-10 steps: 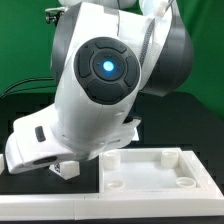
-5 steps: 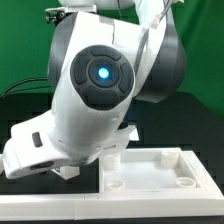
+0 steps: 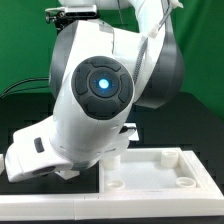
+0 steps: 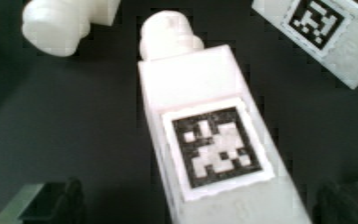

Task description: Assemble one leg

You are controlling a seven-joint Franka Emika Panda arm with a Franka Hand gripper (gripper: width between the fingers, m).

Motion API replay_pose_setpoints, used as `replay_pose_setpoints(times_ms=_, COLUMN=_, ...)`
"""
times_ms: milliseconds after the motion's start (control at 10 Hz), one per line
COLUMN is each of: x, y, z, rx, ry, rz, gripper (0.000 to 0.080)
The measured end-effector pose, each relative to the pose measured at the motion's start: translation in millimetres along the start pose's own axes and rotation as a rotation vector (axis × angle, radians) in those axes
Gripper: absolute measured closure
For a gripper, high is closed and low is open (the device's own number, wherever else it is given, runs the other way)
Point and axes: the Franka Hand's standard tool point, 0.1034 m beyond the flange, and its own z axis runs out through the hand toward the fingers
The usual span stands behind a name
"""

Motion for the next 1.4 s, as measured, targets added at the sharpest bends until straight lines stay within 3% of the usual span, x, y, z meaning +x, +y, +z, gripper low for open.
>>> replay_pose_setpoints(times_ms=100, x=0.0, y=0.0, z=0.1, rx=0.000, ry=0.000, rz=0.000, gripper=0.0258)
replay_pose_setpoints(times_ms=200, x=0.1, y=0.0, z=0.3, rx=0.000, ry=0.000, rz=0.000, gripper=0.0258)
replay_pose_setpoints(times_ms=300, x=0.1, y=0.0, z=0.4, rx=0.000, ry=-0.001, rz=0.000, gripper=0.0461)
replay_pose_setpoints(times_ms=400, x=0.1, y=0.0, z=0.4, rx=0.000, ry=-0.001, rz=0.000, gripper=0.0461)
replay_pose_setpoints(times_ms=500, x=0.1, y=0.0, z=0.4, rx=0.000, ry=-0.001, rz=0.000, gripper=0.0515)
replay_pose_setpoints(times_ms=600, x=-2.1, y=-0.6, z=-2.7, rx=0.004, ry=-0.008, rz=0.001, gripper=0.0515)
replay_pose_setpoints(times_ms=900, x=-21.5, y=-4.6, z=-65.0, rx=-0.003, ry=0.014, rz=0.013, gripper=0.0515)
replay_pose_setpoints(times_ms=1100, x=-29.3, y=-12.8, z=-103.4, rx=-0.046, ry=0.163, rz=0.040, gripper=0.0515)
replay_pose_setpoints(times_ms=1200, x=-30.3, y=-19.2, z=-107.0, rx=-0.067, ry=0.240, rz=0.037, gripper=0.0515)
replay_pose_setpoints(times_ms=1300, x=-31.6, y=-15.5, z=-99.9, rx=-0.071, ry=0.264, rz=0.031, gripper=0.0514)
replay_pose_setpoints(times_ms=1400, x=-25.1, y=-8.4, z=-104.2, rx=-0.088, ry=0.332, rz=0.038, gripper=0.0514)
